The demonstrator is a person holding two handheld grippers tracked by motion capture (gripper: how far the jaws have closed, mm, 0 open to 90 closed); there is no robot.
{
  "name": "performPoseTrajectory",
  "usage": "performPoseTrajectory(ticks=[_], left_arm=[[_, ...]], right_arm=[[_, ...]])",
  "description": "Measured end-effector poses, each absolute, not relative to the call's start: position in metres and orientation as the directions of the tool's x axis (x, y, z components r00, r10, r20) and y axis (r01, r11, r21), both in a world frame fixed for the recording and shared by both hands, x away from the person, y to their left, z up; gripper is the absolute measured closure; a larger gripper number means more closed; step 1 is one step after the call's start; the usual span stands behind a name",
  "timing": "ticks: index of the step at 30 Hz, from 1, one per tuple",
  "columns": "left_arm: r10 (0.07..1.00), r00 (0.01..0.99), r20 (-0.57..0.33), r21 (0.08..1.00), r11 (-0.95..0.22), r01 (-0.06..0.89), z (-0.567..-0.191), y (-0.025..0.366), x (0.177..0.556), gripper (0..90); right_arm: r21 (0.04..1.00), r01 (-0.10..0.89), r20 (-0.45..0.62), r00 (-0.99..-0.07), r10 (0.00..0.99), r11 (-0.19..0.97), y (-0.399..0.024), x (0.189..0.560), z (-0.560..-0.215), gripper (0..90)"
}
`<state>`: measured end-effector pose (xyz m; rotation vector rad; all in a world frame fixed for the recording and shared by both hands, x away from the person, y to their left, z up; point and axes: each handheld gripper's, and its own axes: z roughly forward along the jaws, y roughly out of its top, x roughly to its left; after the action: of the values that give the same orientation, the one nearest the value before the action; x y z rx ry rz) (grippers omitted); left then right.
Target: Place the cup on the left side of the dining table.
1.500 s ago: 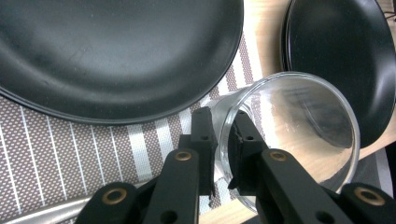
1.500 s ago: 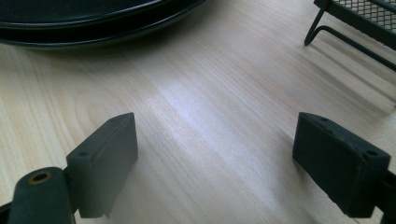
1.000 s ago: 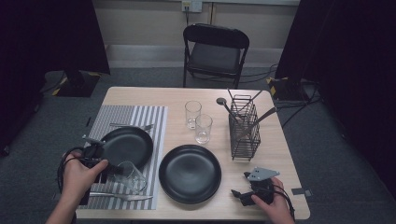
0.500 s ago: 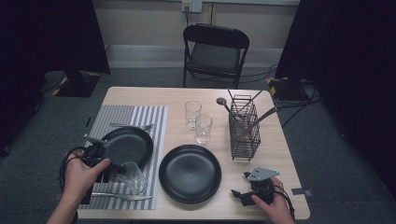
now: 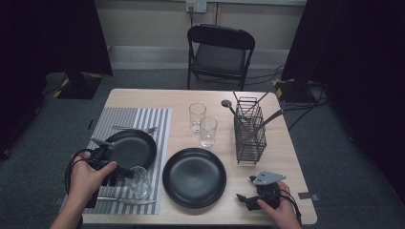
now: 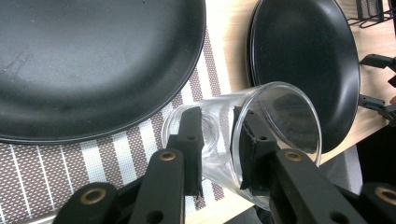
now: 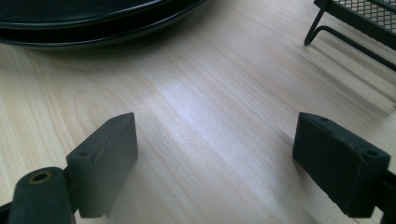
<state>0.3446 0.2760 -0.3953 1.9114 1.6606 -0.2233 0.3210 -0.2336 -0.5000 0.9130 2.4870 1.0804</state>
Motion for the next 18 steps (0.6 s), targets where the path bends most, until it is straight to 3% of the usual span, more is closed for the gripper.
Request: performPoseTrajectory(ticks=[18], left_arm=[[0.844,0.226,-0.486,0.336,-0.058,0.940,-0.381,0.275,0.347,68.6]], right_arm=[[0.732,0.439,-0.005,-0.761,0.648,0.521,-0.234,0.321,-0.500,13.1]])
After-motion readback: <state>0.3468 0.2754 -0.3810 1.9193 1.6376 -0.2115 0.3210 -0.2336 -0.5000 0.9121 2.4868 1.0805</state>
